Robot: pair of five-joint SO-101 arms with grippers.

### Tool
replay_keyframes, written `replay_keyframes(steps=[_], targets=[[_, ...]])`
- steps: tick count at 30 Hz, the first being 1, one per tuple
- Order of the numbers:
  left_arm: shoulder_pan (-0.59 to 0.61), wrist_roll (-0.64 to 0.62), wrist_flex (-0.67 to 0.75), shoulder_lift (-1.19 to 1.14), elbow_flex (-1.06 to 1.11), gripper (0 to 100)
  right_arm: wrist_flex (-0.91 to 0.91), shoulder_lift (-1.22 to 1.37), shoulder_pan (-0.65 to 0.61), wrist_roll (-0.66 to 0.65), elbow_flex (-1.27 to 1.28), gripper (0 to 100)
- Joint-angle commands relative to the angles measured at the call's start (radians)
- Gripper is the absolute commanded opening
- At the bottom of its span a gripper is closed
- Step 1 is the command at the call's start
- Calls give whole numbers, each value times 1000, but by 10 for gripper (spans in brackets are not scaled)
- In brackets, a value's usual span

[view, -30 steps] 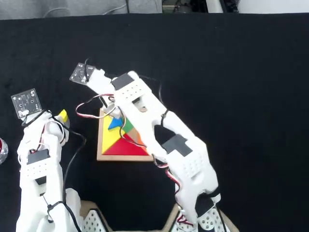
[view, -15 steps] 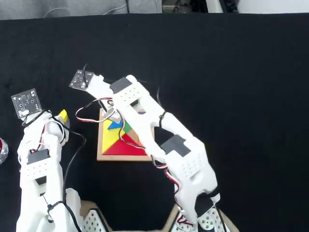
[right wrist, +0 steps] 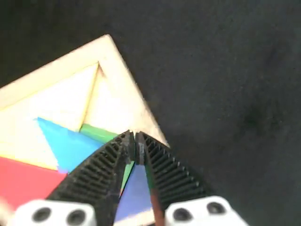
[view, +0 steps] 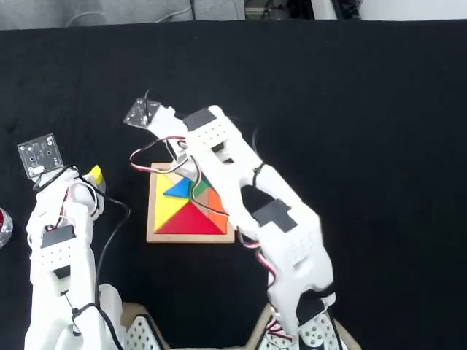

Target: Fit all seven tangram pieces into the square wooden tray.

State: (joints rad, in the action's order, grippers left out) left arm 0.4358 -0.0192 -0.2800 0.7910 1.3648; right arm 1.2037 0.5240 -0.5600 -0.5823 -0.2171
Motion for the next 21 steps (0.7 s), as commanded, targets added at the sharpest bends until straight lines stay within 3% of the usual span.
replay_keyframes(steps=[1, 9, 21], targets=[[2, -9, 21, 12, -22, 230, 54, -217, -41, -8, 33, 11], [2, -9, 21, 12, -22, 230, -262, -361, -160, -6, 464, 11], [2, -9, 21, 12, -22, 230, -239, -180, -158, 40, 328, 11]])
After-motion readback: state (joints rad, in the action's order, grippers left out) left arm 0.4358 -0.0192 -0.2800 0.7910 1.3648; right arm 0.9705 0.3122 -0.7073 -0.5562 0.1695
